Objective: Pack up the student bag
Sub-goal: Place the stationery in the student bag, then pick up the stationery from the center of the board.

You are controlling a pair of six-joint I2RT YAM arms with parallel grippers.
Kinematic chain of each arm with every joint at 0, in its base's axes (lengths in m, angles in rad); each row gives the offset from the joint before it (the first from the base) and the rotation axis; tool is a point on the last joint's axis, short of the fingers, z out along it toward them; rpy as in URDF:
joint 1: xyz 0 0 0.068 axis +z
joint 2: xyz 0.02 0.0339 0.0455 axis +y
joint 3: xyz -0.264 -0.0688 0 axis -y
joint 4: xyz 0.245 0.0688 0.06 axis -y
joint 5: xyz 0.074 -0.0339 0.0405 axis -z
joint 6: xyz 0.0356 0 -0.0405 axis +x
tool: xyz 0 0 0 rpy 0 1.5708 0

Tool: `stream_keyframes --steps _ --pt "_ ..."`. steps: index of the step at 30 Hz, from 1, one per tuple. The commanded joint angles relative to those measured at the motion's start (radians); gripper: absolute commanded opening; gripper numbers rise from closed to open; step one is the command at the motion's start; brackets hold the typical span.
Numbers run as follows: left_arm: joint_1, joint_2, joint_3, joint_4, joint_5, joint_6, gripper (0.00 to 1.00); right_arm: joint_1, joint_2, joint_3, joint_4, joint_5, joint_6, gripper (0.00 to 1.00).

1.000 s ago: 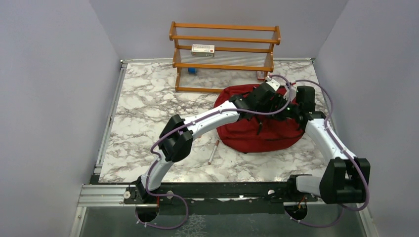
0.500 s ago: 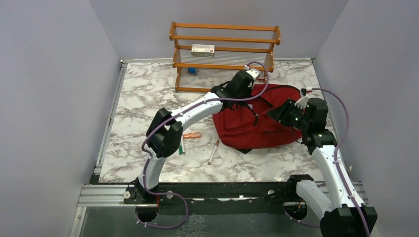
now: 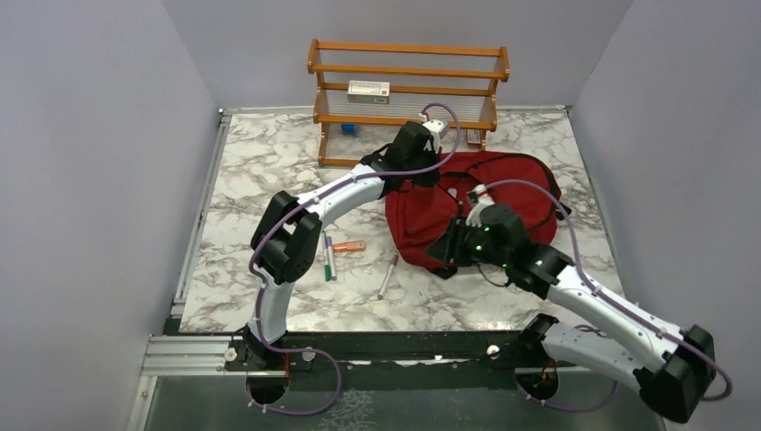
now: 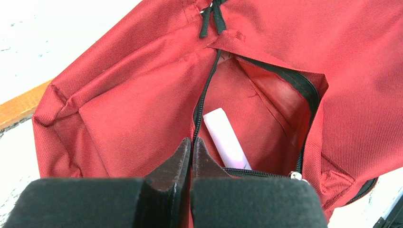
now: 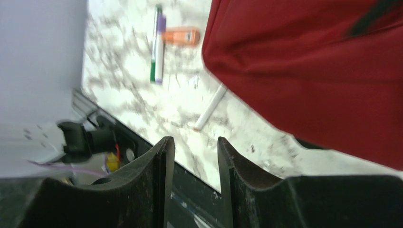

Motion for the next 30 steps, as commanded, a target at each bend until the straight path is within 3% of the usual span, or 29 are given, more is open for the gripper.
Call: stream_keyframes --steps 1,6,10,20,30 --pt "0.015 -0.093 -0.062 0.091 -0.006 -0.002 0.0 0.264 0.124 -0.002 0.055 0.286 0.123 0.42" --pt "0.015 -0.131 -0.105 0.104 -0.04 0.019 0.0 0.422 0.304 0.012 0.105 0.406 0.182 0.43" --pt "0.016 -0.16 -0.163 0.141 -0.043 0.021 0.0 0.44 0.426 0.039 0.182 0.404 0.177 0.44" --pt "0.015 -0.162 -0.183 0.161 -0.024 0.017 0.0 0.476 0.696 0.194 0.187 0.438 0.186 0.48" --pt "0.015 -0.159 -0.188 0.165 -0.012 0.019 0.0 0.478 0.841 0.301 0.05 0.504 0.18 0.49"
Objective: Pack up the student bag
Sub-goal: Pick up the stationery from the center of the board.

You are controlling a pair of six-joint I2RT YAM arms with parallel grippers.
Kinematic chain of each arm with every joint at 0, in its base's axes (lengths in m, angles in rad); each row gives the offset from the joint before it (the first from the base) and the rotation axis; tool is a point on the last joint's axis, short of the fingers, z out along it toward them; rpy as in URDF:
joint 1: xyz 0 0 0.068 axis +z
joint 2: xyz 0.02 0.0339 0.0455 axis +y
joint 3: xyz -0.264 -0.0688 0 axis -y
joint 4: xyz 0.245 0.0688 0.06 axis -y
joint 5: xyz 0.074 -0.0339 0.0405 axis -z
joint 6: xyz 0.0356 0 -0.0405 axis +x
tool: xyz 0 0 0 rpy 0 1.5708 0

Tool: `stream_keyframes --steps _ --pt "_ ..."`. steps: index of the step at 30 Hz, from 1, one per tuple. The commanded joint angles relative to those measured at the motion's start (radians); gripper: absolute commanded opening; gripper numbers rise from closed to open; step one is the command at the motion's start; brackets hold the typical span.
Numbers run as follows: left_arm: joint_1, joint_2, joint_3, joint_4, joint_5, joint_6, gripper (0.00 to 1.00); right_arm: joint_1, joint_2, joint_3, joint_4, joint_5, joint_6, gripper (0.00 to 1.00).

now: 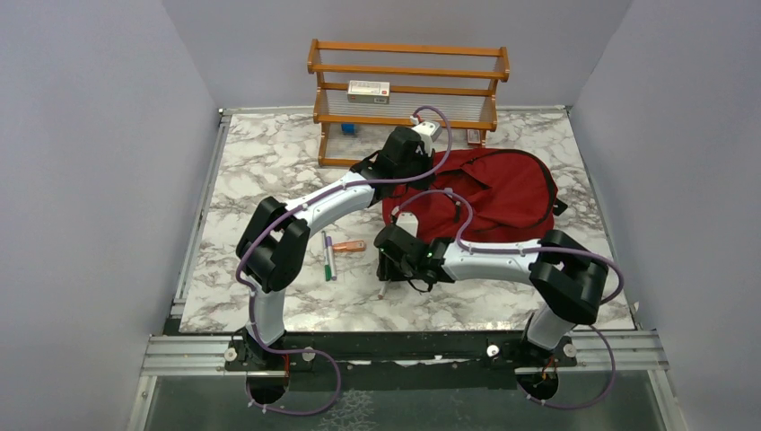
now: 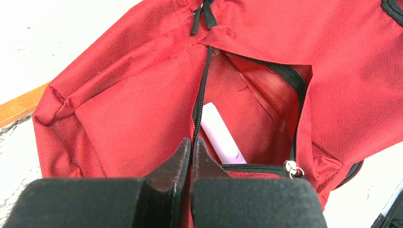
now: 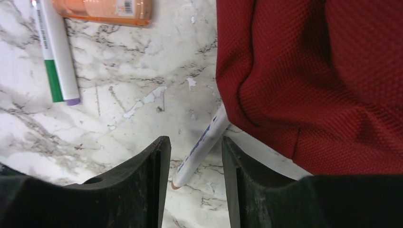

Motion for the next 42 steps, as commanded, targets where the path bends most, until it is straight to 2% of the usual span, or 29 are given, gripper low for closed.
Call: stream_keyframes --steps 1,8,18,21,24,26,31,36,42 --pt "0.013 -0.04 -0.008 0.032 -0.007 0.017 0.0 0.008 0.056 0.04 -0.071 0.06 -0.002 0.49" --pt "0.013 -0.037 -0.008 0.03 -0.007 0.018 0.0 0.023 0.148 0.102 -0.177 0.086 -0.038 0.45" --pt "0.013 -0.033 -0.004 0.027 -0.006 0.021 0.0 0.053 0.17 0.123 -0.341 0.168 -0.066 0.15" --pt "0.013 -0.032 -0.004 0.026 -0.008 0.024 0.0 0.052 0.114 0.069 -0.232 0.073 -0.155 0.1" --pt "0.013 -0.03 -0.004 0.024 -0.009 0.026 0.0 0.052 0.025 -0.014 -0.041 -0.115 -0.272 0.03" --pt "0.014 -0.028 -0.003 0.023 -0.008 0.025 0.0 0.052 -0.03 -0.054 0.043 -0.209 -0.295 0.01" --pt "0.014 -0.028 -0.003 0.021 -0.01 0.027 0.0 0.052 -0.137 -0.093 0.083 -0.245 -0.296 0.0" --pt "0.013 -0.029 -0.003 0.017 -0.017 0.033 0.0 0.051 -0.262 -0.119 0.05 -0.145 -0.284 0.0" --pt "0.014 -0.029 -0.005 0.011 -0.051 0.039 0.0 0.051 -0.426 -0.126 -0.22 0.191 -0.071 0.01"
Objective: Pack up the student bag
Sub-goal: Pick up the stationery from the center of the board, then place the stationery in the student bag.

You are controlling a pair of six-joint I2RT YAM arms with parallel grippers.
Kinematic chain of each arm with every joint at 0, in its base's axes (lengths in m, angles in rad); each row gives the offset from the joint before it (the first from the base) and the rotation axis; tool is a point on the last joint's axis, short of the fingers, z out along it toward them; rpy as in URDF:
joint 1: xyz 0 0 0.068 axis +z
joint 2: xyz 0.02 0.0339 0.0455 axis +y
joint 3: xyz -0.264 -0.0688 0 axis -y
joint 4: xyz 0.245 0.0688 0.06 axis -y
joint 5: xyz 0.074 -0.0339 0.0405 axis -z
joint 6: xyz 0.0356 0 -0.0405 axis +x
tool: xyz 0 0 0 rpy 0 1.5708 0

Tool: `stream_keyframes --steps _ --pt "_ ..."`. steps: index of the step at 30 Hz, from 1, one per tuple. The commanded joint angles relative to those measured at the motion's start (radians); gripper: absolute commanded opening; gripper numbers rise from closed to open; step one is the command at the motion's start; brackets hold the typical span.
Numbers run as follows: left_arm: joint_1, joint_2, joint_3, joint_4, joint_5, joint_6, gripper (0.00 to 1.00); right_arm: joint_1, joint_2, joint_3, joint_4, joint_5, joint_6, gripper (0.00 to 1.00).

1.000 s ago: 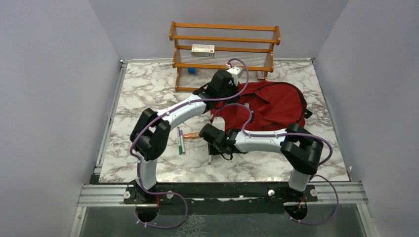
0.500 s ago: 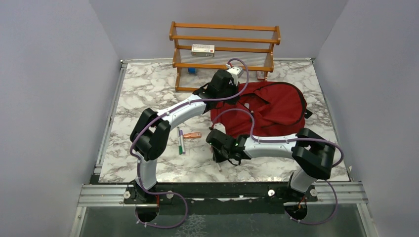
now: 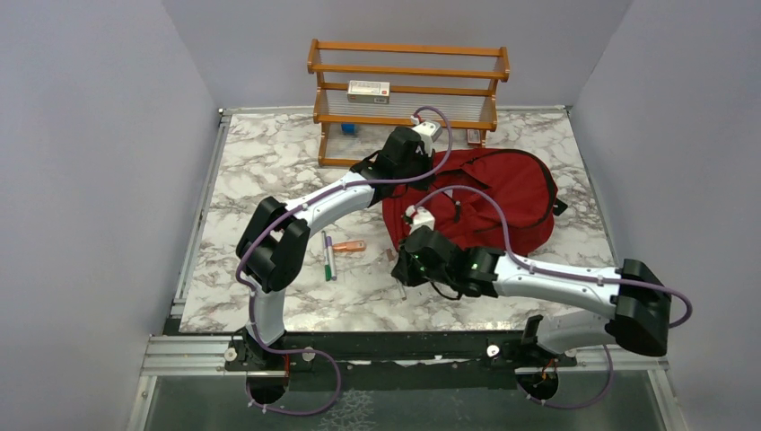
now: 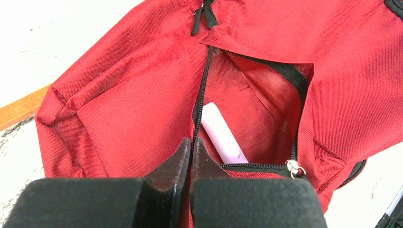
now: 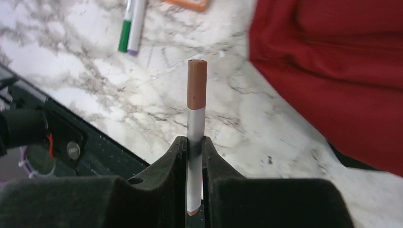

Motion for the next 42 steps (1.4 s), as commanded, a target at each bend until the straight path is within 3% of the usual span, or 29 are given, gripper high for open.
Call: stream_keyframes --steps 1,6,10,19,24,30,42 --pt "0.013 -0.03 -0.007 0.013 -0.053 0.027 0.0 0.004 -0.129 -0.028 -0.232 0.304 0.206 0.01" --pt "0.013 -0.034 -0.014 0.022 -0.013 0.057 0.0 -0.002 -0.342 -0.061 -0.418 0.5 0.436 0.0" --pt "0.013 -0.034 -0.01 0.019 -0.001 0.068 0.0 -0.073 -0.406 -0.02 -0.504 0.556 0.426 0.01" --pt "0.013 -0.061 -0.005 0.017 -0.048 0.068 0.0 -0.576 -0.372 0.024 -0.206 0.22 0.007 0.01" --pt "0.017 -0.071 -0.038 0.058 0.003 0.045 0.0 -0.7 -0.238 0.152 -0.12 0.065 -0.116 0.01" --pt "0.02 -0.086 -0.081 0.114 0.051 0.014 0.0 -0.784 -0.13 0.186 0.03 0.004 -0.113 0.01" --pt "0.023 -0.112 -0.144 0.208 0.115 -0.026 0.0 -0.786 0.093 0.194 0.168 -0.11 -0.099 0.0"
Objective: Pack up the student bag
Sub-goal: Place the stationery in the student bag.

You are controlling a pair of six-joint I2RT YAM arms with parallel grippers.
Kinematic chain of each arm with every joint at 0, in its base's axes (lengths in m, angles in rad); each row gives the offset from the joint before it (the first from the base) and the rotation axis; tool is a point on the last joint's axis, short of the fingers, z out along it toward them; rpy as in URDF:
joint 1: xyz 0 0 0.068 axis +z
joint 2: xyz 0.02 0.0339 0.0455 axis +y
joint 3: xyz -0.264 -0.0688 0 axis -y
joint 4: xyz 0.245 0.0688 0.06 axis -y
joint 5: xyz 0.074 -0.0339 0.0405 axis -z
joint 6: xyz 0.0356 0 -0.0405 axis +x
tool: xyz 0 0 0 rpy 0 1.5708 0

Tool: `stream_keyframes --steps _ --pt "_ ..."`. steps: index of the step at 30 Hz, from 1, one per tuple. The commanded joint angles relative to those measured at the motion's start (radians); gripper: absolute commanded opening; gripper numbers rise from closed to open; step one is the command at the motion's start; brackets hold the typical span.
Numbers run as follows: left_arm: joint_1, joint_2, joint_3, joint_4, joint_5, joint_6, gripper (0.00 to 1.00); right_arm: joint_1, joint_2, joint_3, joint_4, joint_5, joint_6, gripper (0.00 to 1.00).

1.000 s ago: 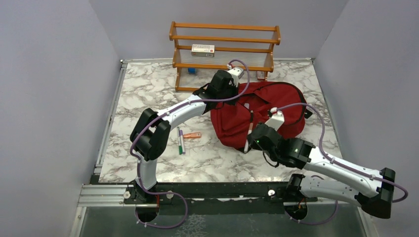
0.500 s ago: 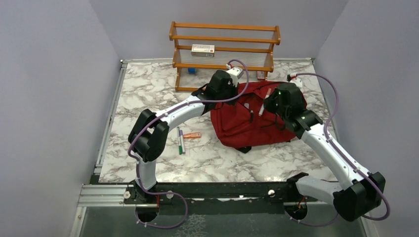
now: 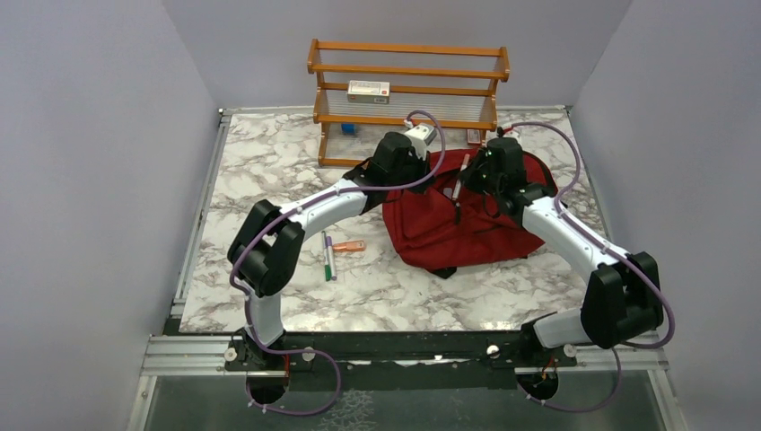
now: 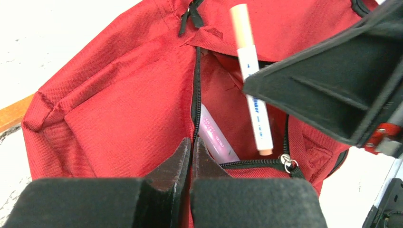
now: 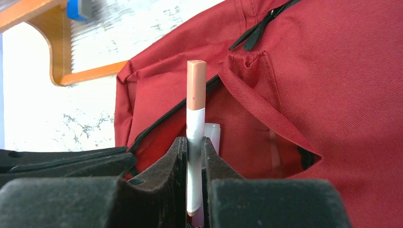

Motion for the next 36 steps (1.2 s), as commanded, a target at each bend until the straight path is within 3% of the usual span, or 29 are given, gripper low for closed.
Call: stream_keyframes --steps 1,13,19,27,32,36 --pt "0.008 -0.058 -0.02 0.061 0.05 -0.015 0.0 -0.001 0.037 0.021 0.076 -0.064 -0.02 0.0" --pt "0.008 -0.065 -0.042 0.079 0.039 -0.019 0.0 -0.001 0.058 -0.004 -0.01 -0.264 -0.029 0.05" --pt "0.009 -0.063 -0.043 0.081 0.034 -0.022 0.0 -0.001 -0.012 -0.042 -0.056 -0.275 -0.017 0.14" --pt "0.008 -0.06 -0.045 0.083 0.036 -0.027 0.0 -0.001 -0.093 -0.048 -0.136 -0.217 -0.037 0.4" --pt "0.009 -0.063 -0.045 0.079 0.028 -0.02 0.0 -0.001 -0.163 -0.063 -0.123 -0.193 -0.068 0.43" --pt "0.008 -0.062 -0.045 0.076 0.024 -0.017 0.0 -0.001 -0.241 -0.103 -0.089 -0.263 -0.143 0.43"
